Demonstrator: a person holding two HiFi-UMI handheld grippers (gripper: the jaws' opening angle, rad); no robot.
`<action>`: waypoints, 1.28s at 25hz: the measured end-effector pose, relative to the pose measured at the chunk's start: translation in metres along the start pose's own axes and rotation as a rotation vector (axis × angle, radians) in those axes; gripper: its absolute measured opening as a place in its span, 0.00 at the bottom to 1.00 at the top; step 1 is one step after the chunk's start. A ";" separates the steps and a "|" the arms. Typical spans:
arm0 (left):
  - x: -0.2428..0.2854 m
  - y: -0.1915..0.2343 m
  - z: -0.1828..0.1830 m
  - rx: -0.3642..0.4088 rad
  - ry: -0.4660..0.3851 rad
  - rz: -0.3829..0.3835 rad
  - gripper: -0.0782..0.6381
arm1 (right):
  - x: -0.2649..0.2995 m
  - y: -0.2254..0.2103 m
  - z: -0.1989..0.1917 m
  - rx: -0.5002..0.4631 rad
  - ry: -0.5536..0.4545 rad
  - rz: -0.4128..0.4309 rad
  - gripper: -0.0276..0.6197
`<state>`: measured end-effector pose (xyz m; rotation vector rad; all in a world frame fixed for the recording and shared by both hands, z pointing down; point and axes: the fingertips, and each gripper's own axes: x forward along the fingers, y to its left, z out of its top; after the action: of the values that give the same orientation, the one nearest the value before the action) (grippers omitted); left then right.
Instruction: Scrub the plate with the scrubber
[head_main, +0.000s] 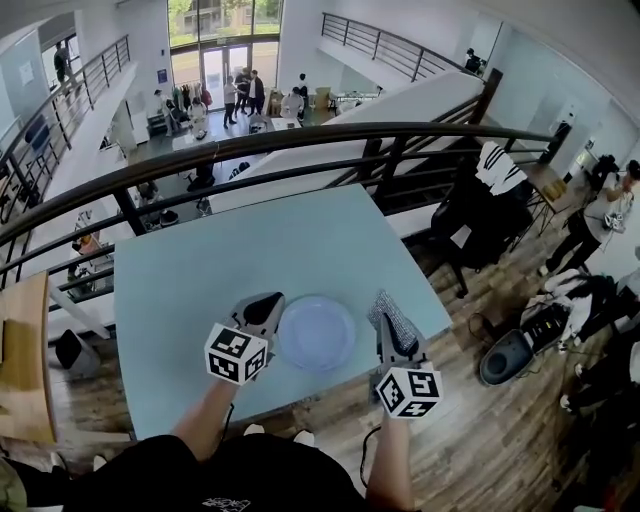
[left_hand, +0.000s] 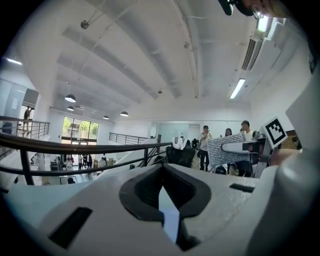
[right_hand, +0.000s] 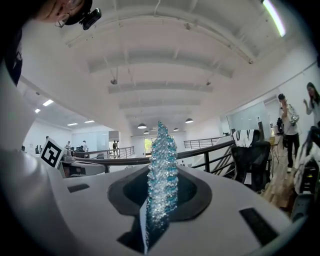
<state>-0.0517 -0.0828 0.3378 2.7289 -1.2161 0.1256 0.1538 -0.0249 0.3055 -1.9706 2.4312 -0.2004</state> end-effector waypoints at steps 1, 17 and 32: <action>-0.001 0.001 0.006 0.006 -0.012 -0.007 0.12 | 0.000 0.002 0.003 -0.001 -0.007 -0.007 0.17; -0.007 0.011 0.046 0.057 -0.114 -0.063 0.12 | -0.001 0.021 0.018 -0.050 -0.047 -0.064 0.17; -0.010 0.013 0.036 0.060 -0.110 -0.104 0.12 | -0.007 0.034 0.010 -0.052 -0.052 -0.078 0.17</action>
<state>-0.0678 -0.0906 0.3025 2.8792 -1.1111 0.0001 0.1234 -0.0124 0.2921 -2.0666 2.3538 -0.0867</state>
